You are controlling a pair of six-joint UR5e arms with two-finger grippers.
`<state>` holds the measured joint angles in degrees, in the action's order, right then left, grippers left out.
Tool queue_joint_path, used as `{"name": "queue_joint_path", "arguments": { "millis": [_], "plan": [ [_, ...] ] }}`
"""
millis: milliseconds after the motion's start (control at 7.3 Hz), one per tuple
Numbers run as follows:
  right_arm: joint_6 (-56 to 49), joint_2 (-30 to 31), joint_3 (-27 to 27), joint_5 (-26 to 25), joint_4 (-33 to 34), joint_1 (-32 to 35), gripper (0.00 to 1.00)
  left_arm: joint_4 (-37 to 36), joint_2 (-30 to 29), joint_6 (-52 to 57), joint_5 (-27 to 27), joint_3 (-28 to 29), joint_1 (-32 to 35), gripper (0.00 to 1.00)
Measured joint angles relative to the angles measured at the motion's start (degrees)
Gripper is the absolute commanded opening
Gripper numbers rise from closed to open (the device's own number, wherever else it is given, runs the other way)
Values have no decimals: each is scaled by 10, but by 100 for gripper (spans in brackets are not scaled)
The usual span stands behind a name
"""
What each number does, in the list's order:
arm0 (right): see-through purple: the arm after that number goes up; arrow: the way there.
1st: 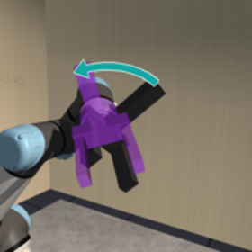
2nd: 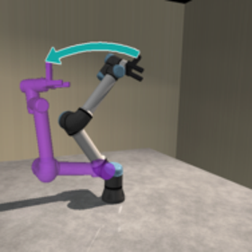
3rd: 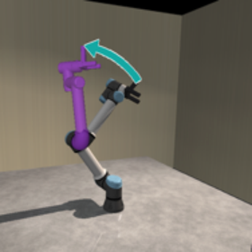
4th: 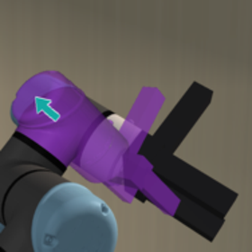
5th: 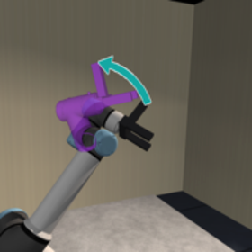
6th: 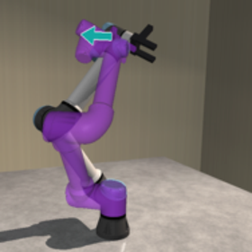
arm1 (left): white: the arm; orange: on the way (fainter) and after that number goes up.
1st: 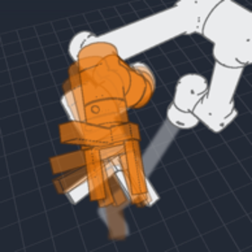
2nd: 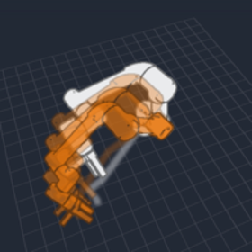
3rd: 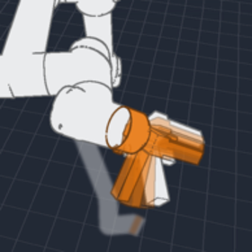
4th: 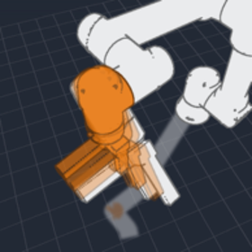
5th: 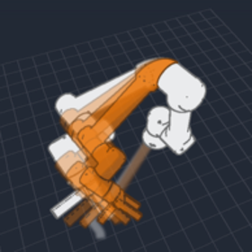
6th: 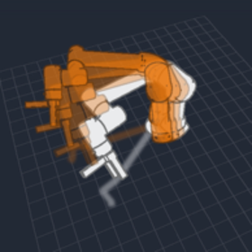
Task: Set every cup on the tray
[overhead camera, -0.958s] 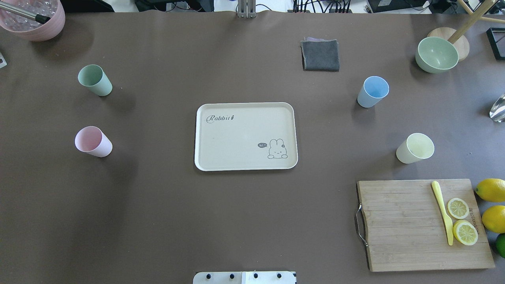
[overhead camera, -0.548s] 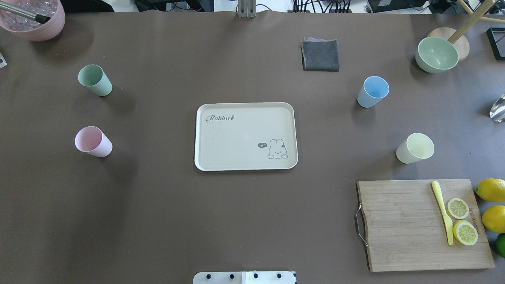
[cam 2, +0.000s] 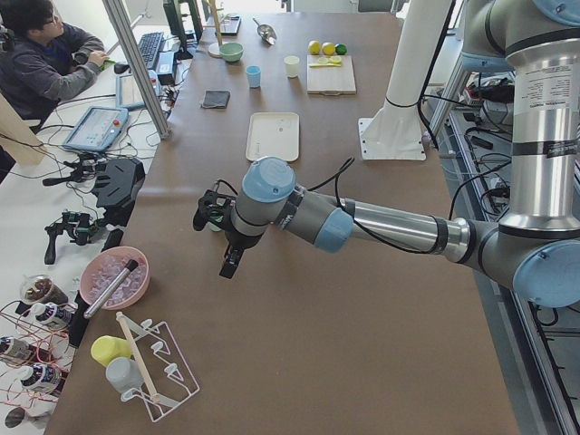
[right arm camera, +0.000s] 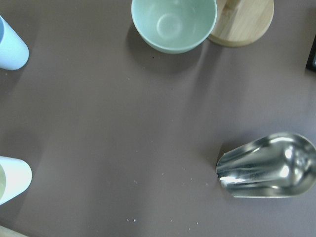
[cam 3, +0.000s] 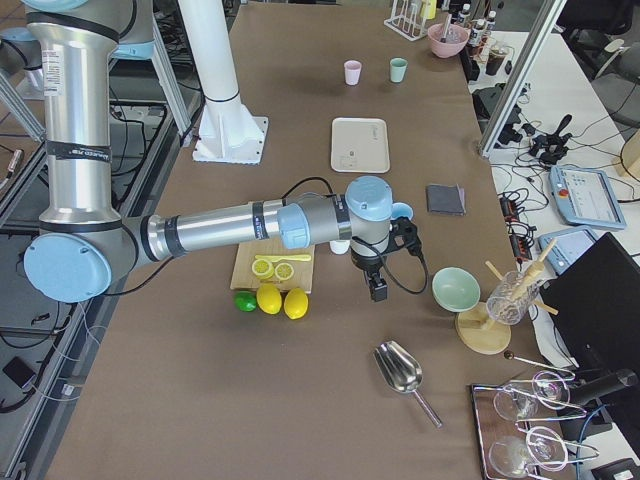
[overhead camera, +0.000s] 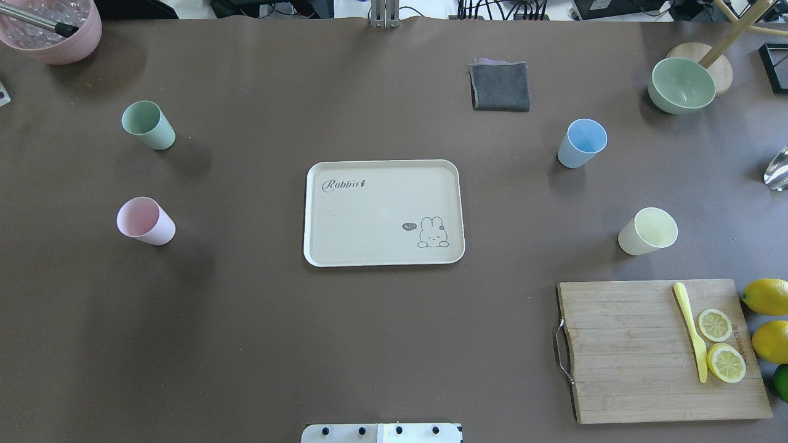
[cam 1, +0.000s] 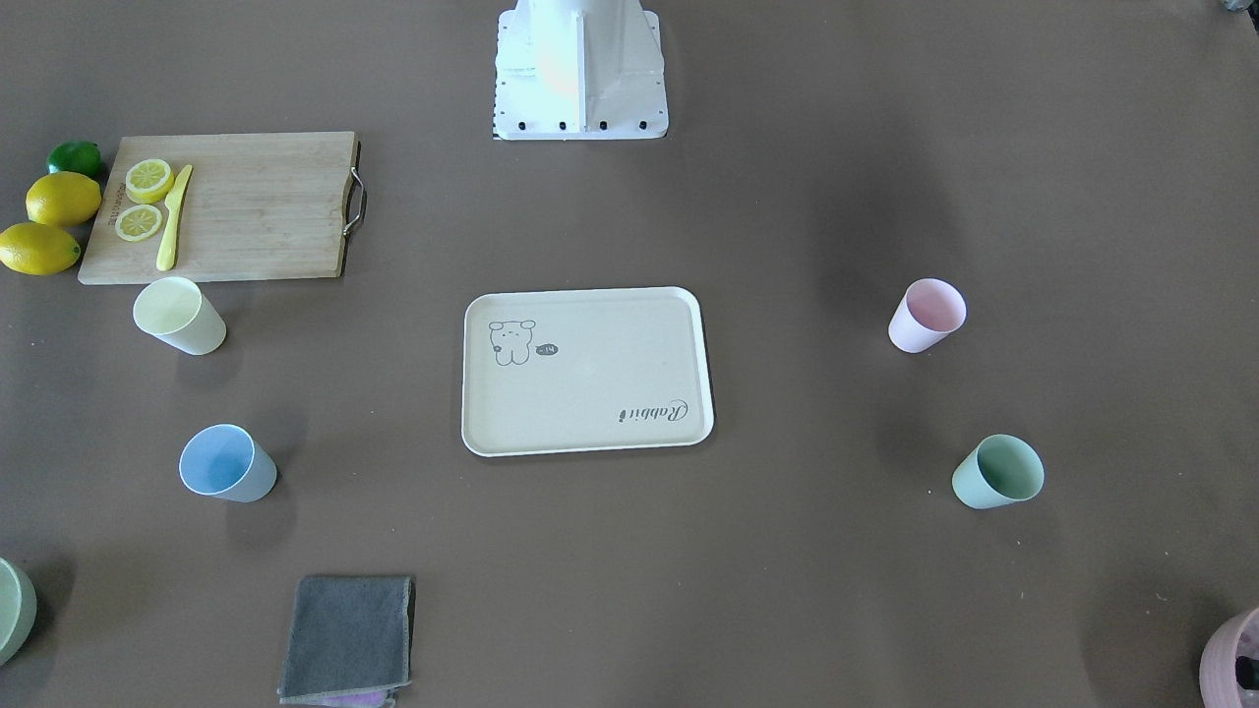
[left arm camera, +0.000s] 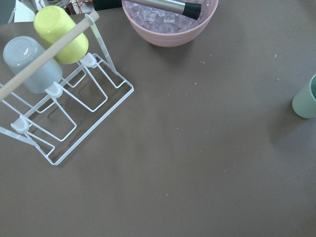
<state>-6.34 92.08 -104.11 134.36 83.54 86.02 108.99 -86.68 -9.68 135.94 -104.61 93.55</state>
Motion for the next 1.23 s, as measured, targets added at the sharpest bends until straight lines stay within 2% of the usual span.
{"name": "queue_joint_path", "arguments": {
  "millis": [274, 548, 958, 1232],
  "plan": [
    [27, -11, -4, 3, -49, 8, 99, 74, -2, -18, 18, 14, 0, 98],
    [102, -39, -7, 6, -56, -2, 100, 187, -3, -32, 58, 55, -6, 98],
    [278, -81, -19, -1, -71, -70, 100, 222, -51, -140, 56, 75, -102, 99],
    [417, -113, -25, -50, -72, -147, 100, 219, -102, -191, 24, 125, -151, 98]
  ]
}}
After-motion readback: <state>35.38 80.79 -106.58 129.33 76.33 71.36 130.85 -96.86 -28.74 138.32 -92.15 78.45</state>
